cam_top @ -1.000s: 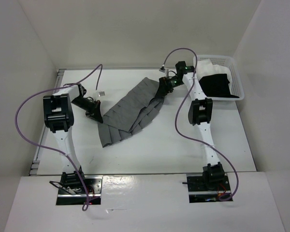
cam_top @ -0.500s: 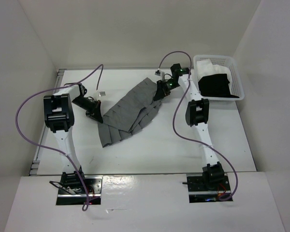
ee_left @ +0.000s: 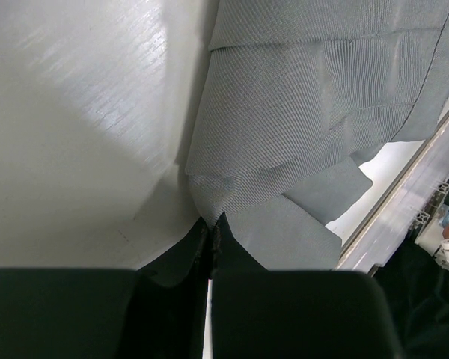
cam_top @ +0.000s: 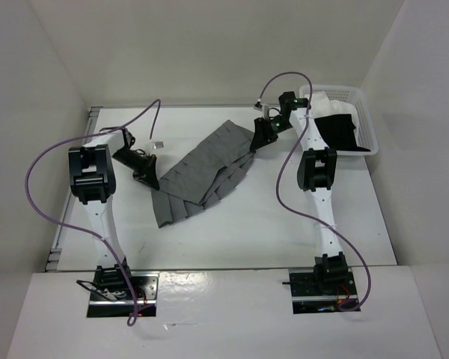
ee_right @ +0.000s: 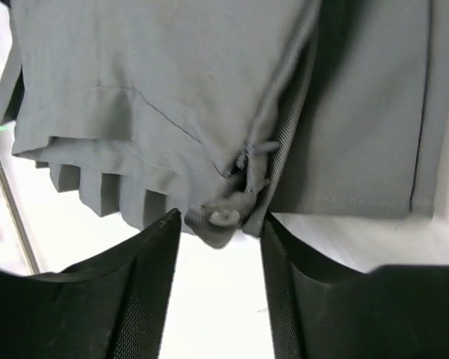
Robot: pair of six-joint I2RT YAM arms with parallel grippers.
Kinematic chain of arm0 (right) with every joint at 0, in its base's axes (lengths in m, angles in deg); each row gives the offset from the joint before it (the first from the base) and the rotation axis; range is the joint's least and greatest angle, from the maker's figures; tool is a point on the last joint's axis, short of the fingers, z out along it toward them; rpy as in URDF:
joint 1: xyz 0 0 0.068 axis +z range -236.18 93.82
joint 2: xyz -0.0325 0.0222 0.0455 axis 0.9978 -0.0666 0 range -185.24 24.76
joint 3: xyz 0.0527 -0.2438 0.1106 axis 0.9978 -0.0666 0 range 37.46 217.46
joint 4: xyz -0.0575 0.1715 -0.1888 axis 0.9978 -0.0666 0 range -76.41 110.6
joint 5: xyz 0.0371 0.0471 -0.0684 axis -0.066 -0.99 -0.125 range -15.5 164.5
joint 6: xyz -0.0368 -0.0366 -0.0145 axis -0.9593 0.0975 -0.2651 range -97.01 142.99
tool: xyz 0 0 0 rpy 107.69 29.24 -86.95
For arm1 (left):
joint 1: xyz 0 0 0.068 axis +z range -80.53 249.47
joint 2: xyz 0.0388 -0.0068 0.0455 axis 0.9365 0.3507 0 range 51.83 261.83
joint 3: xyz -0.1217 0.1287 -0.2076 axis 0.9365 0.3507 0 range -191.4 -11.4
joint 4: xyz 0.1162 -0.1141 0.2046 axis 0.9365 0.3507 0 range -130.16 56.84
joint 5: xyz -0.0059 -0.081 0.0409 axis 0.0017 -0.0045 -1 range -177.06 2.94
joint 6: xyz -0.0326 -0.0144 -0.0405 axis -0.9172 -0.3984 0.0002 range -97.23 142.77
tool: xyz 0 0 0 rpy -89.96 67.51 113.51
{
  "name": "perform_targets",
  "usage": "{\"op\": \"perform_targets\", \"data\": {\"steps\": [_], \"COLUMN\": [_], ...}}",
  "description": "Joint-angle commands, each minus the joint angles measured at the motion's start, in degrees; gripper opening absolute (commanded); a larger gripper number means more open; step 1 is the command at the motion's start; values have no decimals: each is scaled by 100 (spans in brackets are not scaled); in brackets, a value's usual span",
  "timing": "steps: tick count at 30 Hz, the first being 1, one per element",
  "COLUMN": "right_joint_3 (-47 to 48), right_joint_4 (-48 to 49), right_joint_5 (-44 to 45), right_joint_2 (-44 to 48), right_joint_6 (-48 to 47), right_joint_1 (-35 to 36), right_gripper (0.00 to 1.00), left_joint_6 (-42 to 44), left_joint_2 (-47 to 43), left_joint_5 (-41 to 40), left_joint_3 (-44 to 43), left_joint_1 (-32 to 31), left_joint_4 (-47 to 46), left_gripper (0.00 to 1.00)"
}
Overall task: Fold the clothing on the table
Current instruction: Fold the skirt
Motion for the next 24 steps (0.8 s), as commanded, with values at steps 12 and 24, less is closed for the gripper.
{"op": "perform_targets", "data": {"steps": [12,24], "right_joint_3": [-138,230], "right_joint_4": [-82,349], "right_joint_5": [151,29], "right_joint_2": [80,-245], "right_joint_6": [83,548], "right_joint_1": [35,-79], "right_gripper": [99,99], "left_joint_6": [379,326], "left_joint_2": [400,329], "left_joint_5": [-510,-563], "left_joint_3": [-210,-254], "left_joint_1": [-14,-14], "left_joint_4": [-362,-352], "left_gripper": [0,0]}}
